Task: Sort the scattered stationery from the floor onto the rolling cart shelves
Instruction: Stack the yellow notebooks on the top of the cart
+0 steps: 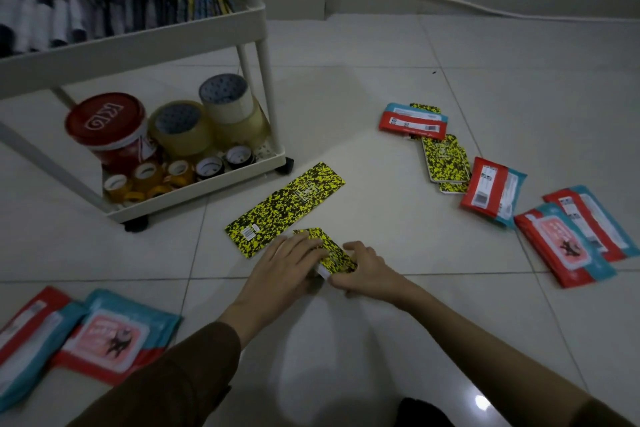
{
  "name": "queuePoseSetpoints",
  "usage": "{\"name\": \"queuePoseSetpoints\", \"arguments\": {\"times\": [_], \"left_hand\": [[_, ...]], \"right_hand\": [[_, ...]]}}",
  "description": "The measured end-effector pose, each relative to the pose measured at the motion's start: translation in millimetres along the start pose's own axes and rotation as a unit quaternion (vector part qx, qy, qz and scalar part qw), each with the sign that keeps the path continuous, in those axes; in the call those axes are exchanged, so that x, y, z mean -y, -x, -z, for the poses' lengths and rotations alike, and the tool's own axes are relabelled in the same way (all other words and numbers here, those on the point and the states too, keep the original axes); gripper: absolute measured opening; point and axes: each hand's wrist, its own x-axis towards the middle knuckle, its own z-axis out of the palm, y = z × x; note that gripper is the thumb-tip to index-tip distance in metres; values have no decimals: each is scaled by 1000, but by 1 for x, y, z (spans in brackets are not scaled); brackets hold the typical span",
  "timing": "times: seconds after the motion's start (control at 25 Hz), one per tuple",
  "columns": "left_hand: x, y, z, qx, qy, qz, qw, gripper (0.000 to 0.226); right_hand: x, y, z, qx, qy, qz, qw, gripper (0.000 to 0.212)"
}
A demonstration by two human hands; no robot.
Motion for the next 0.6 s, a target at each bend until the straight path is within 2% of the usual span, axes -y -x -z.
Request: {"name": "queuePoseSetpoints", "arguments": {"times": [0.08,0.24,0.28,0.36,0.44,0.52,0.6], "left_hand": [[5,-3,5,-3,-2,20,1000,33],[12,-1,14,-38,5,102,994,18],[15,-1,17,-49,21,127,990,12],[22,-3,22,-67,87,194,975,18],[31,-5,26,-100,199,257,940,17],[37,-10,36,-142,332,287,887,18],[41,-16,52,-194,404,299,843,20]], "right_hand": [[10,-3,3,32,-67,14,997,101],[24,-6,12,97,-129,44,986,62],[28,-6,15,100,-129,58,985,58],[36,-6,22,101,-139,100,980,57],[48,-8,27,79,-145,155,974,36],[65,-9,34,28,-132,210,968,10],[87,-8,42,-7,-137,250,958,9]]}}
